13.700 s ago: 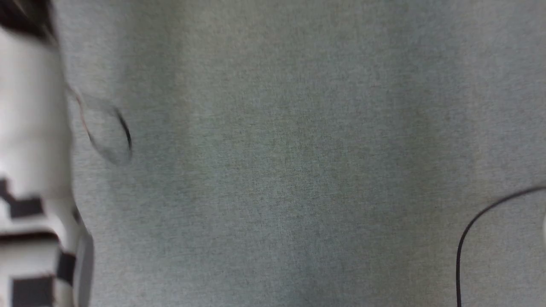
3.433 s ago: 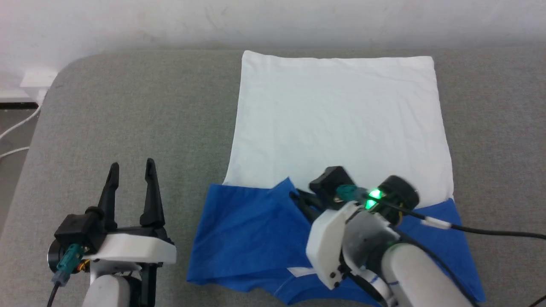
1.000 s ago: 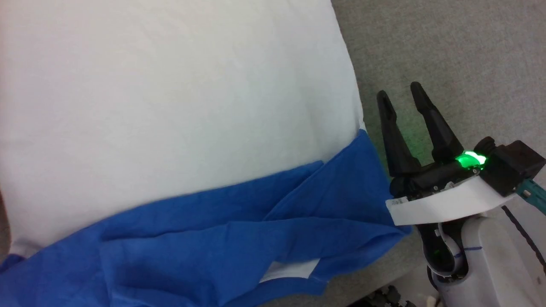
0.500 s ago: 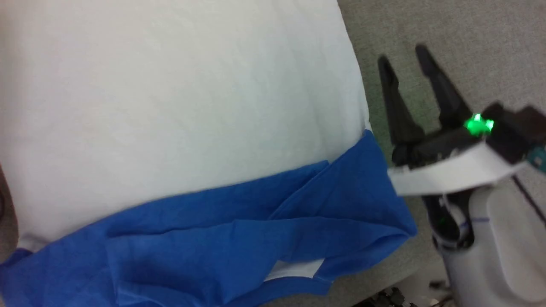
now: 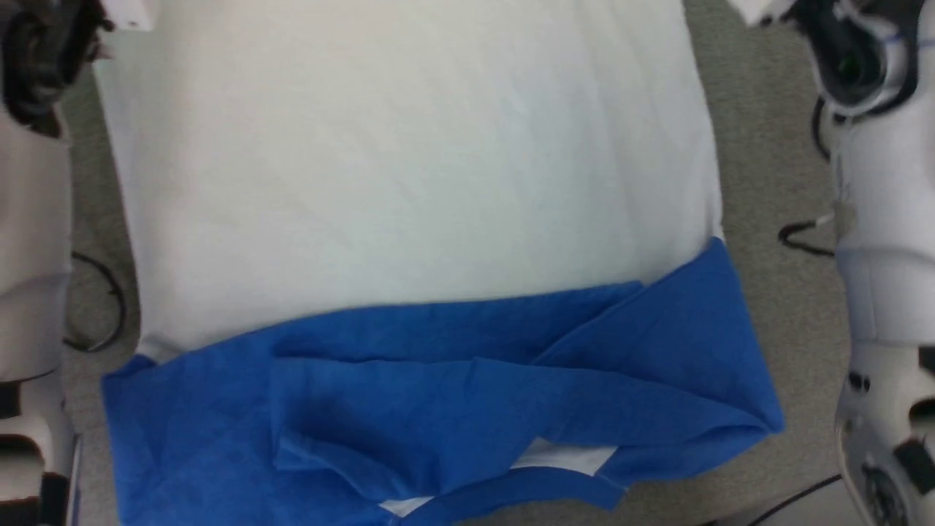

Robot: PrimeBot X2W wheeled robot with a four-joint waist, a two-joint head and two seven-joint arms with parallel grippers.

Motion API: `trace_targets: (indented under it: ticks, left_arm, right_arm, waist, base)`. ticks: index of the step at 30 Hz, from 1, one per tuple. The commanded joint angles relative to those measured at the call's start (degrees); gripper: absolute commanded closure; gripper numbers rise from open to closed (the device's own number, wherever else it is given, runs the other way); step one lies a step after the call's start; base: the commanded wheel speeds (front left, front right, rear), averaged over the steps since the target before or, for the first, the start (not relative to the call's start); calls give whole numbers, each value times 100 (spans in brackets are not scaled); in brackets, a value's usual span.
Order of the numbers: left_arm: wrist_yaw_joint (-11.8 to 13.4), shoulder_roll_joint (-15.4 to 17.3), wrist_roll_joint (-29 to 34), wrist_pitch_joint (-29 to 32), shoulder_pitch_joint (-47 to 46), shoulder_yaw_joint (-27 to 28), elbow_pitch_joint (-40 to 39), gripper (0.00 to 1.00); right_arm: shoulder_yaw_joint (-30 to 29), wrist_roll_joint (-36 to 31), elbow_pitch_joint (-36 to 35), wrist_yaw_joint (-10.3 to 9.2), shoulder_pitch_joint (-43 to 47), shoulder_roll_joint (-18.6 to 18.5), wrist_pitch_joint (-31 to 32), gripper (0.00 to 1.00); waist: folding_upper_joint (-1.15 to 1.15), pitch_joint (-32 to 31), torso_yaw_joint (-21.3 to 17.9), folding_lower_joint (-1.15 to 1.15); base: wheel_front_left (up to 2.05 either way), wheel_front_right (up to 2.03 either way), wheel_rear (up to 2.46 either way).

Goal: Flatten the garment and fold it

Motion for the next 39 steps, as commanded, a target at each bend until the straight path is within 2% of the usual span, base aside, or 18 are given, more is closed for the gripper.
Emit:
trace_targets:
  ticks: [1,8,16,17,18,19,21,22,27,32,39]
  left_arm:
    - [-58,-61,-38,-74,-102,-43,45,100]
    - [-270,-498,-110,-386,-392,-325,283,100]
    - [-381,-645,-114,-605,-579,-471,520,100]
    - [-394,-646,-123,-621,-597,-474,552,100]
    - [-405,-646,-130,-646,-618,-475,590,100]
    - [-412,-645,-135,-670,-632,-475,630,100]
    - [-414,-649,-150,-712,-654,-472,703,100]
    - [-415,-652,-155,-740,-658,-473,732,100]
    - [-394,-613,-128,-970,-697,-455,815,100]
    - [-362,-546,-20,-1520,-717,-426,884,100]
    - [-442,-550,-11,-2361,-476,-405,1047,100]
  right_arm:
    - [-85,-121,226,-5,-198,11,98,0]
    - [-1016,-1144,1719,-5,-1299,11,868,0]
    - [-1952,-2345,2417,-5,-1827,11,1622,0]
    - [-2018,-2450,2458,-5,-1873,11,1709,20]
    - [-2055,-2541,2496,-5,-1918,11,1788,56]
    - [-2084,-2618,2521,-5,-1954,11,1844,71]
    - [-2109,-2744,2537,-5,-2017,11,1881,95]
    - [-2126,-2779,2534,-5,-2041,11,1863,100]
    - [-2137,-2866,2517,-5,-2102,11,1605,100]
    - [-2008,-2803,2494,-5,-2075,11,1006,100]
    - [-1348,-2308,2552,-5,-1777,11,-5,100]
  waist:
    - [0,-56,351,0]
    - [0,136,809,0]
    - [0,347,1018,0]
    - [0,365,1025,0]
    - [0,376,1028,0]
    - [0,381,1028,0]
    - [0,389,1028,0]
    - [0,388,1031,0]
    - [0,381,1035,0]
    - [0,287,1005,0]
    - [0,-139,962,0]
  base:
    - [0,0,0]
    - [0,0,0]
    - [0,0,0]
    - [0,0,0]
    - [0,0,0]
    - [0,0,0]
    - [0,0,0]
    - [0,0,0]
    - [0,0,0]
    - [0,0,0]
    - [0,0,0]
